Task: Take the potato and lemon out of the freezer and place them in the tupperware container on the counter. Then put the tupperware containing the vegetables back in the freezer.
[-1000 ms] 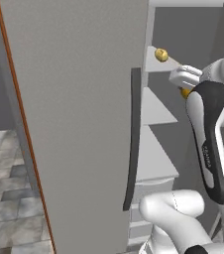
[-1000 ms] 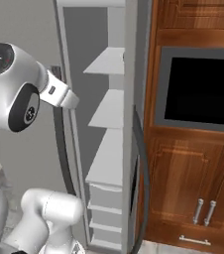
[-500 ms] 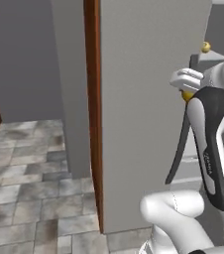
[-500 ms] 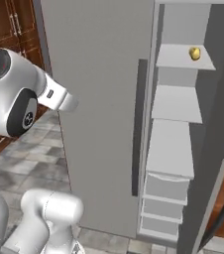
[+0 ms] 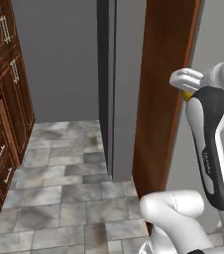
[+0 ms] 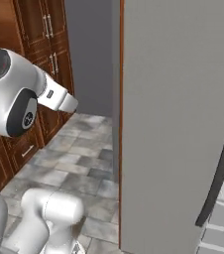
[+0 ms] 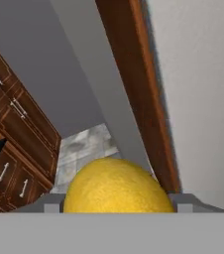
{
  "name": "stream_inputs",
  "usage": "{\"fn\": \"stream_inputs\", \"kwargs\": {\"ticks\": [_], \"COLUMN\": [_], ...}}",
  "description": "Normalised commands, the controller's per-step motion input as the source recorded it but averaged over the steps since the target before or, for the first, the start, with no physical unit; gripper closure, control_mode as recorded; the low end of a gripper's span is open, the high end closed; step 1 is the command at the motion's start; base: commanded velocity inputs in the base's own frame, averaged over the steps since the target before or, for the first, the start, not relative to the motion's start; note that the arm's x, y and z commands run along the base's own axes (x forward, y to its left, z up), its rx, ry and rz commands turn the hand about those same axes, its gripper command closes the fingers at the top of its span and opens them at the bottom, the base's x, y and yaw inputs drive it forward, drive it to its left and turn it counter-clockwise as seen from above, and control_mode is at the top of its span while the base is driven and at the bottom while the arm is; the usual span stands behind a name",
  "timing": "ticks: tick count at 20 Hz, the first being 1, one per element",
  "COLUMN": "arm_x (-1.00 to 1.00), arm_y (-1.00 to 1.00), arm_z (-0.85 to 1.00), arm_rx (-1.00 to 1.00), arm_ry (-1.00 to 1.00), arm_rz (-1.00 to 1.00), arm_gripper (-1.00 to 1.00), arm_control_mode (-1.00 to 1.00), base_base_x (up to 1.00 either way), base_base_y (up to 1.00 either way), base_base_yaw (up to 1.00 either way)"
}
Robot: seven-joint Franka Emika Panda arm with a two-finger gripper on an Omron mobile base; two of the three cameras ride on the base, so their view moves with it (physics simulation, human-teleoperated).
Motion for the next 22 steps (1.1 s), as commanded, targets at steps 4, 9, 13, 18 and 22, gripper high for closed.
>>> {"fn": "stream_inputs", "kwargs": {"ticks": [4,9,13,18,22], "arm_x": [0.00,0.00,0.00,0.00,0.00], "arm_y": [0.00,0.00,0.00,0.00,0.00], "arm_z": [0.00,0.00,0.00,0.00,0.00], "arm_rx": [0.00,0.00,0.00,0.00,0.00], "arm_ry": [0.00,0.00,0.00,0.00,0.00], "arm_rz": [0.00,0.00,0.00,0.00,0.00], "arm_gripper": [1.00,1.00,1.00,1.00,1.00], "arm_control_mode": [1.00,1.00,1.00,1.00,1.00], "base_base_x": [0.66,0.91,1.00,1.00,1.00], "base_base_y": [1.00,0.78,0.27,0.00,0.12], "base_base_yaw": [0.37,0.40,0.38,0.29,0.44]}}
